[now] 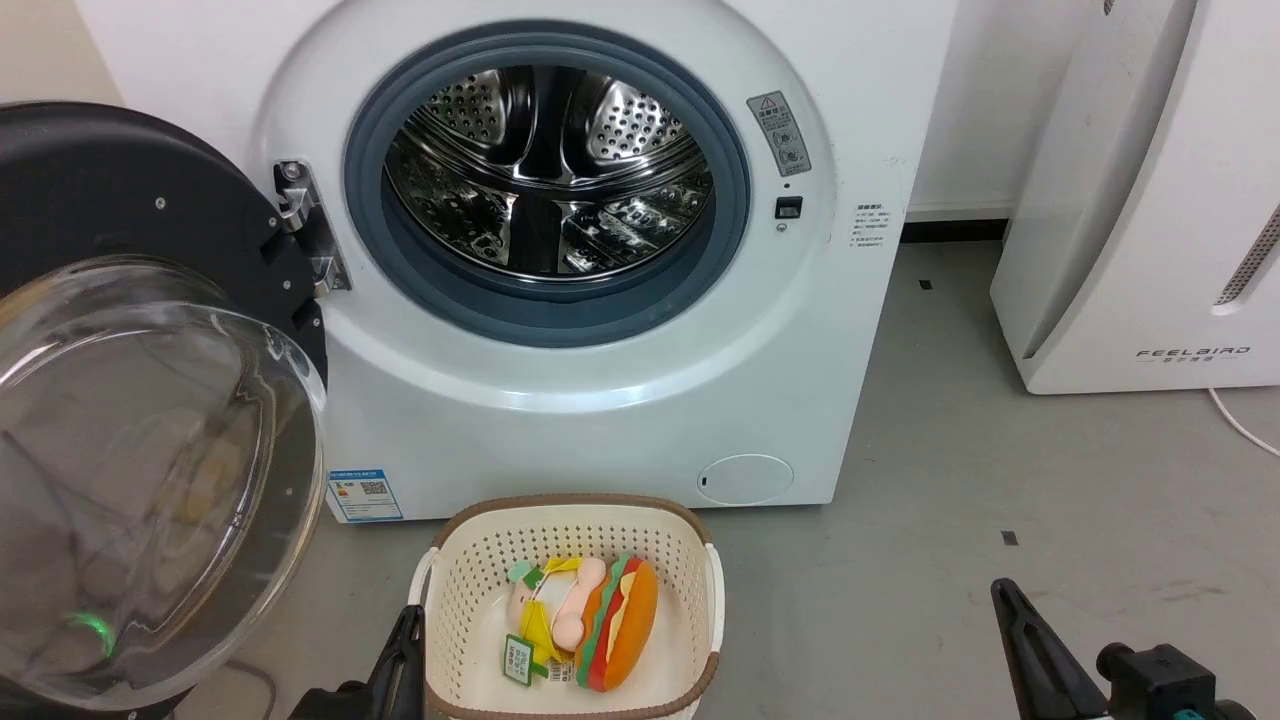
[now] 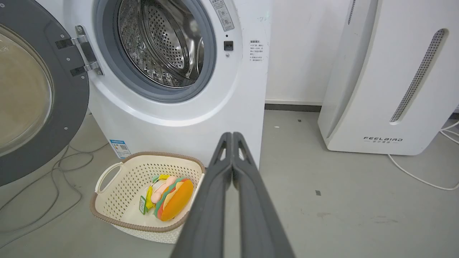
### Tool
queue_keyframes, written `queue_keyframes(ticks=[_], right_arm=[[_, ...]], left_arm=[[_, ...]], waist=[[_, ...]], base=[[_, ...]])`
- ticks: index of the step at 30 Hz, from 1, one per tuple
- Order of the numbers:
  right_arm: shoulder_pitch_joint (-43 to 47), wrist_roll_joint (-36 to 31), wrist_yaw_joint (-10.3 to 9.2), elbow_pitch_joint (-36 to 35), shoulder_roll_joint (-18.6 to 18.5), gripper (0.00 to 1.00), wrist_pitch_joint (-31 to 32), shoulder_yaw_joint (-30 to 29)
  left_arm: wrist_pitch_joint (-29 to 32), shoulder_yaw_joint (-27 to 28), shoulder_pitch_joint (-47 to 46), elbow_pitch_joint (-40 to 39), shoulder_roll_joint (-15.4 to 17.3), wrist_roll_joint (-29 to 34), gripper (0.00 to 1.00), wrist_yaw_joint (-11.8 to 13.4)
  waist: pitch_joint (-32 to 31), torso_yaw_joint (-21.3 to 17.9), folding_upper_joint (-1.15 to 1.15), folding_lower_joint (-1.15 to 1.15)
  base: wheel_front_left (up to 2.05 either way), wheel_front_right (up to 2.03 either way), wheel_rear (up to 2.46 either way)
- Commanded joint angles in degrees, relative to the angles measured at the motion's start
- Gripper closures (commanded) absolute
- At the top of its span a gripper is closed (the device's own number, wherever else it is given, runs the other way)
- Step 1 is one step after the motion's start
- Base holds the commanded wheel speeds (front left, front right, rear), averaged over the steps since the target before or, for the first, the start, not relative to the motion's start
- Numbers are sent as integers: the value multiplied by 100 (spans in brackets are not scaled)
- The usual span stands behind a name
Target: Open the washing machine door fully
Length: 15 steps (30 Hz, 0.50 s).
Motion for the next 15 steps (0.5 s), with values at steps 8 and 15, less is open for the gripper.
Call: queue_keyframes(ticks=[8, 15], right_arm=[[-124, -61, 6, -3, 2, 100, 69, -1], [-182, -89, 8, -4, 3, 100, 106, -1]], left_arm=[[114, 66, -123, -60, -14, 69, 100, -30], [195, 105, -181, -93, -29, 103, 100, -53]], waist=[[21, 14, 0, 0], [41, 27, 0, 0]], base=[[0, 0, 0], [0, 0, 0]])
